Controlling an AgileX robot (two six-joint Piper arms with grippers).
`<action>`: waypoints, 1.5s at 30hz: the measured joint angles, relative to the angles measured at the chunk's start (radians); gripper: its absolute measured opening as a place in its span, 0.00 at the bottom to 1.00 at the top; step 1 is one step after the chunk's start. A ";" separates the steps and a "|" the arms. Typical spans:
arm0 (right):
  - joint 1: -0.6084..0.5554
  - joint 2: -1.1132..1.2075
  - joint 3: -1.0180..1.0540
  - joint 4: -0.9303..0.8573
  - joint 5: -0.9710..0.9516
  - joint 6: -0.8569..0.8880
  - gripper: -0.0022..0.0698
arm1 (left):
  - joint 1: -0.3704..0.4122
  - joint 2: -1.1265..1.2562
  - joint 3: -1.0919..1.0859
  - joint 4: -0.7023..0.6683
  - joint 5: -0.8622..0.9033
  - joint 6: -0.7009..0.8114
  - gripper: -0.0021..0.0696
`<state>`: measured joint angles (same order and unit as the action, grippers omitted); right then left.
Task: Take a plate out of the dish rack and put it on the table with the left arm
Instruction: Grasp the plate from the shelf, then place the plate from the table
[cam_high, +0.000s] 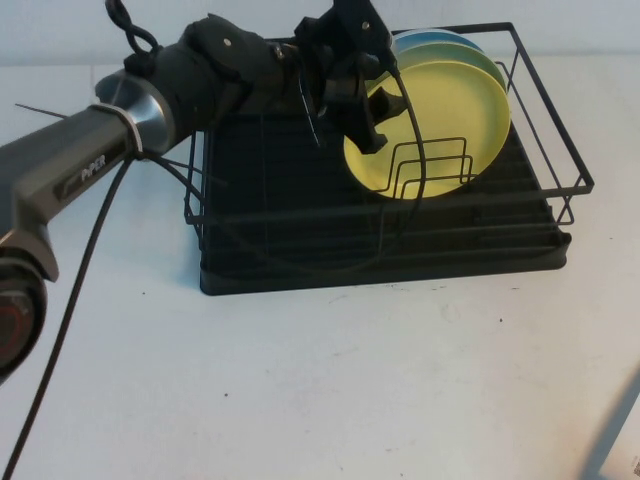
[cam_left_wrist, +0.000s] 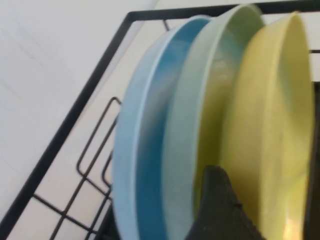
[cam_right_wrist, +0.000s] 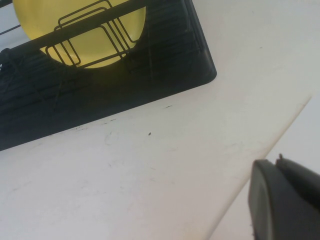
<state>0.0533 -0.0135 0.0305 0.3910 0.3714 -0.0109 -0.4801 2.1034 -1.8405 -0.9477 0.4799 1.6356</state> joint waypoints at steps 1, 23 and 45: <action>0.000 0.000 0.000 0.000 0.000 0.000 0.00 | 0.000 0.007 0.000 -0.013 -0.018 0.011 0.55; 0.000 0.000 0.000 0.000 0.000 0.000 0.00 | -0.006 0.072 0.000 -0.190 -0.112 0.075 0.12; 0.000 0.000 0.000 0.002 0.000 0.000 0.00 | -0.003 -0.384 0.000 0.270 0.407 -0.659 0.12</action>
<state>0.0533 -0.0135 0.0305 0.3926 0.3714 -0.0109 -0.4830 1.7199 -1.8405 -0.6774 0.8871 0.9768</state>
